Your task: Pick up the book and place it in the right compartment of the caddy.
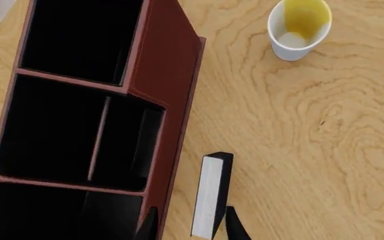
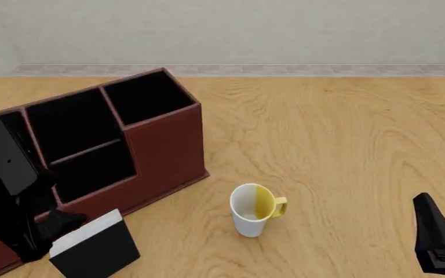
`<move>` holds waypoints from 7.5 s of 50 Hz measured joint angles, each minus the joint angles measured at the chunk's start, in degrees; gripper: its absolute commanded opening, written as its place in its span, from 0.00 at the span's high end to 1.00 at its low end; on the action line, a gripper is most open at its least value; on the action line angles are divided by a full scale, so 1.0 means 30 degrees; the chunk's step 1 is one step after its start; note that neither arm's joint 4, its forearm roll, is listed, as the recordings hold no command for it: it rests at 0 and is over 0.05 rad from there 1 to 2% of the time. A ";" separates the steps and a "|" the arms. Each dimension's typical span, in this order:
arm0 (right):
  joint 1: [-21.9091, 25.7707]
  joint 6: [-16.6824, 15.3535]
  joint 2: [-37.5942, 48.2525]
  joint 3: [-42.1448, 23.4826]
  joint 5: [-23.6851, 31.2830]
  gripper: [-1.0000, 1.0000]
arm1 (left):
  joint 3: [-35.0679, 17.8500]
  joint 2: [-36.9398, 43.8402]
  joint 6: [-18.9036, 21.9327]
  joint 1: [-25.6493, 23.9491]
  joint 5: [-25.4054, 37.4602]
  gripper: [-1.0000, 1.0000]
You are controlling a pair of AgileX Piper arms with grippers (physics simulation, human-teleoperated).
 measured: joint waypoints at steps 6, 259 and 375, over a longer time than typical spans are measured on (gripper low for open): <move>-0.0001 0.0022 -0.0126 -0.0003 0.0124 0.00 | 0.0534 0.0224 -0.0226 -0.0319 -0.0615 0.00; -0.0013 0.0865 -0.0510 0.0194 -0.0140 0.00 | -2.7328 1.5981 -0.4622 0.4157 0.1620 1.00; -0.0270 0.1016 -0.0510 0.0201 -0.0108 0.00 | -2.1426 1.8609 -0.6729 0.3058 -0.1969 1.00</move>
